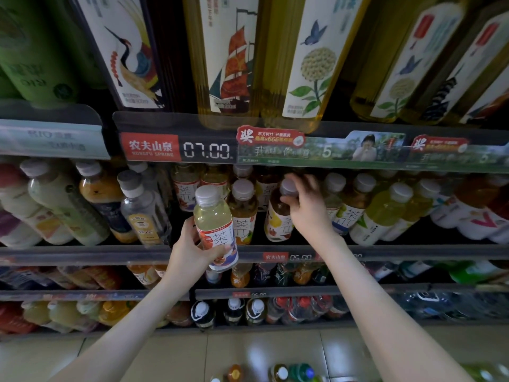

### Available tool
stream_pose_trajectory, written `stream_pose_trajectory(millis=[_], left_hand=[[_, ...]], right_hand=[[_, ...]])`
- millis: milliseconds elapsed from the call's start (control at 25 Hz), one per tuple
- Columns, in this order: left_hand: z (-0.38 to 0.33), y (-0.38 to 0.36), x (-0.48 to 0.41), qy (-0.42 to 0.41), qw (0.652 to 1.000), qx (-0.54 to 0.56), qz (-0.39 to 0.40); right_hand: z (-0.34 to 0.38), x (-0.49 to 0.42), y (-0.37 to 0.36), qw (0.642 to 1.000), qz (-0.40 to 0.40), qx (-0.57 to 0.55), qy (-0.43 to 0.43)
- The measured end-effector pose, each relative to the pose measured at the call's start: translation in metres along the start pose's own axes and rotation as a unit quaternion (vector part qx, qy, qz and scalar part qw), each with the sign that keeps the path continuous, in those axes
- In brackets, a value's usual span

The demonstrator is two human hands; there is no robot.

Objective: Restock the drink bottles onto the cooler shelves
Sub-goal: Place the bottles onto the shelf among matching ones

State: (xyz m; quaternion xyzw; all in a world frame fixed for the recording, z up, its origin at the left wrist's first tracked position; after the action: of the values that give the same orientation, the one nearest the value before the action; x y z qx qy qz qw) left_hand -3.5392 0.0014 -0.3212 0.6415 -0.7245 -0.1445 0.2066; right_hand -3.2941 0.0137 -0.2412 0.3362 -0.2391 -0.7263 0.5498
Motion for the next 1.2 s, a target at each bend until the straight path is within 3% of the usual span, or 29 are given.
stream_pose_trajectory(millis=[280,440,560,800,920,960,1040,1120,1200], left_hand=[[0.000,0.001,0.002,0.000,1.000,-0.016,-0.011],[-0.014,-0.001,0.013,-0.051,0.998,-0.039,0.003],[-0.032,-0.019,0.021,-0.100,0.991,-0.079,0.047],[-0.064,-0.067,0.030,-0.180,0.957,-0.178,0.140],[-0.077,-0.093,0.035,-0.200,0.947,-0.171,0.183],[-0.084,-0.096,0.035,-0.215,0.948,-0.158,0.171],[-0.101,-0.078,0.031,-0.263,0.946,-0.184,0.038],[-0.108,-0.046,0.025,-0.285,0.907,-0.271,-0.149],[-0.098,-0.029,0.009,-0.244,0.873,-0.373,-0.200]], right_hand=[[0.027,-0.006,-0.027,0.998,0.057,-0.024,0.000],[0.061,0.043,-0.030,0.988,0.093,-0.086,0.086],[0.063,0.065,-0.036,0.978,0.167,-0.105,0.066],[0.028,0.074,0.010,0.975,0.123,-0.186,-0.005],[0.008,0.075,0.035,0.987,0.067,-0.146,-0.026],[0.000,0.072,0.042,0.991,0.049,-0.120,-0.039],[-0.012,0.063,0.054,0.996,0.013,-0.068,-0.062],[-0.017,0.049,0.066,0.997,-0.021,-0.027,-0.072],[-0.014,0.033,0.070,0.998,-0.032,0.005,-0.058]])
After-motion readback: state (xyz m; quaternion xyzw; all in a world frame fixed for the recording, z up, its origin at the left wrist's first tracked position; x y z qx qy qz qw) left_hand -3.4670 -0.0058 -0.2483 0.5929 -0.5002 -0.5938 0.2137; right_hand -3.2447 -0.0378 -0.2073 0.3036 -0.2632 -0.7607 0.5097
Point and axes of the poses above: each hand's wrist, its own x-axis away from the middle knuckle, its own y-axis out of the back of the hand, z = x × y, the point moved 9 cm from there along -x, towards the middle knuckle, and after that the axes turned 10 degrees about -x, right-handed, at the moved point
